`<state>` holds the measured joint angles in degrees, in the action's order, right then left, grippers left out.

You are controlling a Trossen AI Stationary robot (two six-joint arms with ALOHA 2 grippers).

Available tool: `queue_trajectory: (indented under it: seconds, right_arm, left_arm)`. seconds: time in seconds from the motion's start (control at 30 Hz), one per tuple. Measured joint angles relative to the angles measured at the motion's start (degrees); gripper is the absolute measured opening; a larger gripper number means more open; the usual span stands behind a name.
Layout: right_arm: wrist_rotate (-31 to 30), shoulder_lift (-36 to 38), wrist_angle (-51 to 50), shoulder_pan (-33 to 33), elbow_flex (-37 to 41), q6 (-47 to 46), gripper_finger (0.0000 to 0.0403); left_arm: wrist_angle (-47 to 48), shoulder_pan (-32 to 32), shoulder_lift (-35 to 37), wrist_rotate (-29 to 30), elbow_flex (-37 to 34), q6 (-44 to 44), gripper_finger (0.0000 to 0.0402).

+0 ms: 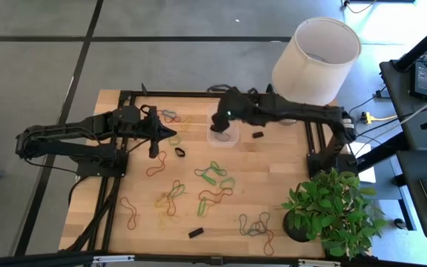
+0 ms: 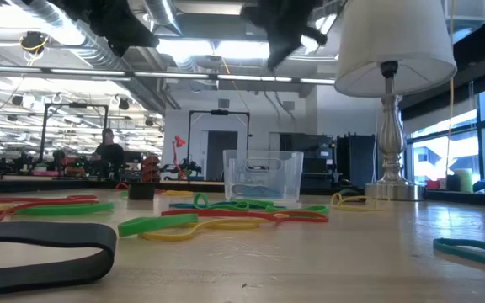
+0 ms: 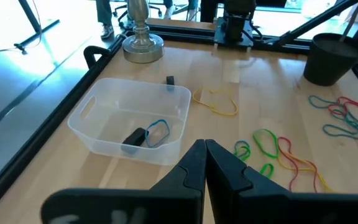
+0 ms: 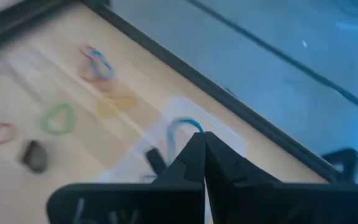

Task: Pick and place rubber bands into bin
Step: Put the blue rubber band into the transparent bin, then put the green rubber band into the transparent bin

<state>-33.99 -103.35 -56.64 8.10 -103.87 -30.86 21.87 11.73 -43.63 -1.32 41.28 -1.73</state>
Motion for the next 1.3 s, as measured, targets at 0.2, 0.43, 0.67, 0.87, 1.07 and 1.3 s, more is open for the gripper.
queue_trajectory:
  seconds: [0.2,0.43,0.67,0.87,1.07,1.3]
  right_arm:
    - [2.2,-5.6,1.1,5.1,0.0,2.8,0.0000]
    - [4.2,-12.6,1.1,6.8,0.0,2.6,0.0000]
    - [9.9,-17.4,0.3,6.9,0.0,-1.0,0.0024]
    - [13.6,-17.0,-1.6,7.1,0.1,-6.4,0.0067]
    - [15.5,-14.5,-4.1,6.7,0.0,-6.1,0.0116]
    - [16.1,-9.3,-5.5,1.2,1.4,0.6,0.0118]
  left_arm:
    - [1.6,0.0,0.0,0.0,0.0,0.0,0.0006]
    - [2.8,0.0,0.0,0.0,0.0,0.0,0.0006]
    - [3.7,0.0,0.0,0.0,0.0,0.0,0.0006]
    - [3.6,0.0,0.0,0.0,0.0,2.2,0.0006]
    - [3.7,0.0,0.0,0.0,0.0,5.1,0.0006]
    - [4.1,-3.8,-0.3,0.6,0.0,8.4,0.0003]
